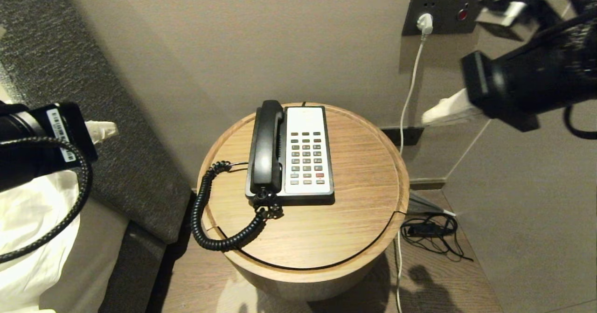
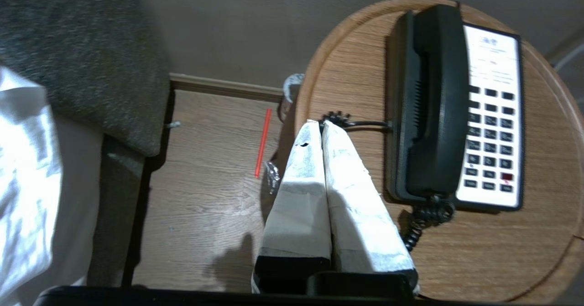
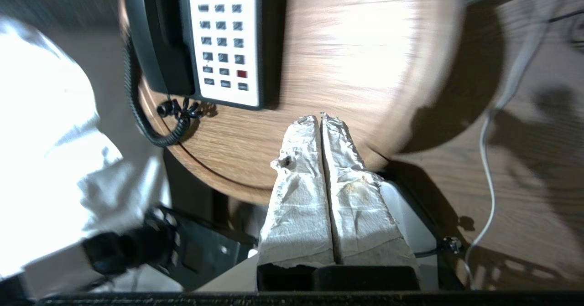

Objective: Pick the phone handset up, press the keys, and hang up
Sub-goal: End the call using the dial pad

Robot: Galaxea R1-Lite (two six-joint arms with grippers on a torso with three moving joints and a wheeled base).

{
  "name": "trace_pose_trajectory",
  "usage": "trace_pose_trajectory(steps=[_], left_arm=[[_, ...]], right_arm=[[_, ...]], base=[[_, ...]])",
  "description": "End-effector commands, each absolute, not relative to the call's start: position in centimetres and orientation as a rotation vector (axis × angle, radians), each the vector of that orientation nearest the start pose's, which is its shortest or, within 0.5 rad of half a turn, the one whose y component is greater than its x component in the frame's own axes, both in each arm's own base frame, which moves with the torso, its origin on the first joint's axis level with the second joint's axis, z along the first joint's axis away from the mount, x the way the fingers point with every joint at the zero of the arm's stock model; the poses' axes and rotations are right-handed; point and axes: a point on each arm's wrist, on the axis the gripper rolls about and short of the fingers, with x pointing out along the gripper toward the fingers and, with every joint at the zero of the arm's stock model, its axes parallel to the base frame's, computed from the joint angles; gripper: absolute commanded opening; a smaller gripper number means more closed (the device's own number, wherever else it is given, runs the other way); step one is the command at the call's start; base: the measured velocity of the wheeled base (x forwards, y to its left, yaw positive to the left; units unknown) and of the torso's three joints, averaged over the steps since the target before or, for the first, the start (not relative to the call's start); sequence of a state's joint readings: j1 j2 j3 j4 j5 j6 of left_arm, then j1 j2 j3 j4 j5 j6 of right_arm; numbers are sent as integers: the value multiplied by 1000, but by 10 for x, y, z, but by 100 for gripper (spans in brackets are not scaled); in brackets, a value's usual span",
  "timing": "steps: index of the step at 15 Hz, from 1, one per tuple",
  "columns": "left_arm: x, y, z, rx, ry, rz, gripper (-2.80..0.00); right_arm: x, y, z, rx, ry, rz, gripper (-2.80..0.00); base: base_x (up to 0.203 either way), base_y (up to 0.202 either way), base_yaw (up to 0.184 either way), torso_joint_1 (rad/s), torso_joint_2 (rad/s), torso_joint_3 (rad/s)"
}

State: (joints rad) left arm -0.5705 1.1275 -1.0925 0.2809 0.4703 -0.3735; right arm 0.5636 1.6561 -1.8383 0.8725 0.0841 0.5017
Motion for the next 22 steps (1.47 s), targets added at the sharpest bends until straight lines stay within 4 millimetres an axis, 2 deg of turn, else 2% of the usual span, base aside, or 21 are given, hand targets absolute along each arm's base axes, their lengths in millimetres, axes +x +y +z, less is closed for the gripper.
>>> trace_pose_trajectory(steps=[1, 2, 4, 8, 22], left_arm=[[122, -65, 308, -222, 280, -36, -280], [122, -63, 306, -222, 282, -19, -280], [123, -58, 302, -221, 288, 13, -280], [120, -57, 296, -222, 310, -21, -280], [121, -57, 290, -215, 331, -24, -280]], right_arm=[[261, 215, 285, 183, 981, 463, -280], [262, 229, 278, 160, 991, 476, -280], [266, 244, 272, 180, 970, 493, -280], [265, 242, 274, 184, 965, 491, -280], [268, 256, 254, 152, 1039, 485, -280]], base=[[0, 0, 0, 0, 0, 0], [0, 0, 0, 0, 0, 0], [0, 0, 0, 0, 0, 0], [0, 0, 0, 0, 0, 0], [0, 0, 0, 0, 0, 0]])
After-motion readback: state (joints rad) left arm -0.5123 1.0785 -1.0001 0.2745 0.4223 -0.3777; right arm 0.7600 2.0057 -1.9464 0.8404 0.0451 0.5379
